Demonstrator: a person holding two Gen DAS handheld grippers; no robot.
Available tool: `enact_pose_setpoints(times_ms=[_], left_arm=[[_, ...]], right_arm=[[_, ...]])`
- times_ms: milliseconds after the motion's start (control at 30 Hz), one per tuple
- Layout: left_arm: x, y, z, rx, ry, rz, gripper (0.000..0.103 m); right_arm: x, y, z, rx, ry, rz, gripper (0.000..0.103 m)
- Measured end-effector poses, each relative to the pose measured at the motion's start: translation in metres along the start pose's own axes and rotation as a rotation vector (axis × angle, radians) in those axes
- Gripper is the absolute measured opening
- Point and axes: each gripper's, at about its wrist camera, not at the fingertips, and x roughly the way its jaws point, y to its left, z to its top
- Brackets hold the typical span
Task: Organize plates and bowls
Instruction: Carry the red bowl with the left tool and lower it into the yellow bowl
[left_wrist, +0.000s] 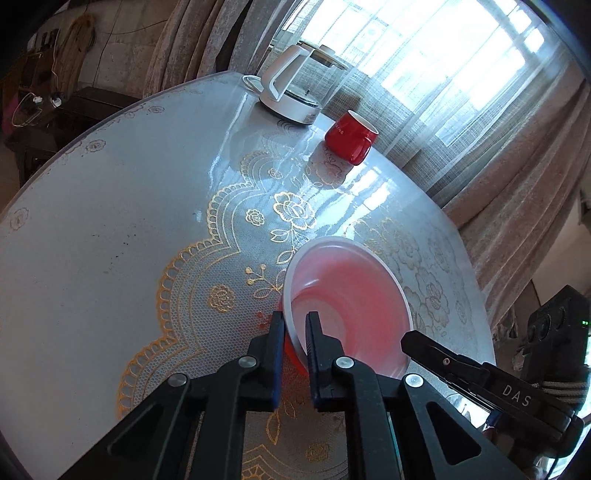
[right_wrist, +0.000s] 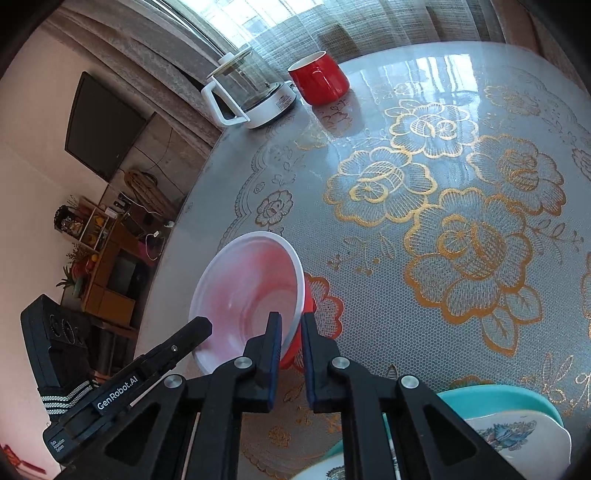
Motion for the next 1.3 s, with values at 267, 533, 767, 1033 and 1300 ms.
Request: enact_pose_setpoints(times_ms=[267,533,767,1033,1300], left_arm=[[-0.039,-0.022,-0.015,0.064,-0.052,-0.010,0.011],[-0.072,-0.061,-0.050,0.165,-0.084,-0.050,0.011],[-0.091,-0.105,-0.087,0.254,-0.068,-0.125,0.011],[-0.087,-0.176,-0.130,0.397,-0.007,-0.187,0.011],[-0.067,-0.243,-0.167,0.523,0.073,-0.217,0.013]], right_arm=[[-0.039,0.010,-0.013,-0.031,-0.068,0.054,0.011],[-0.096,0.000,-0.046,-0.056,-0.142,0.072,0.011],[-0.155,-0.025,-0.081,-0.062,-0.195,0.087,0.011],[-0.219,-0.071,-0.122,-0.014,-0.278,0.038,0.011],[-0.270,-0.122,-0.149,0.087,-0.370,-0.034,0.011]])
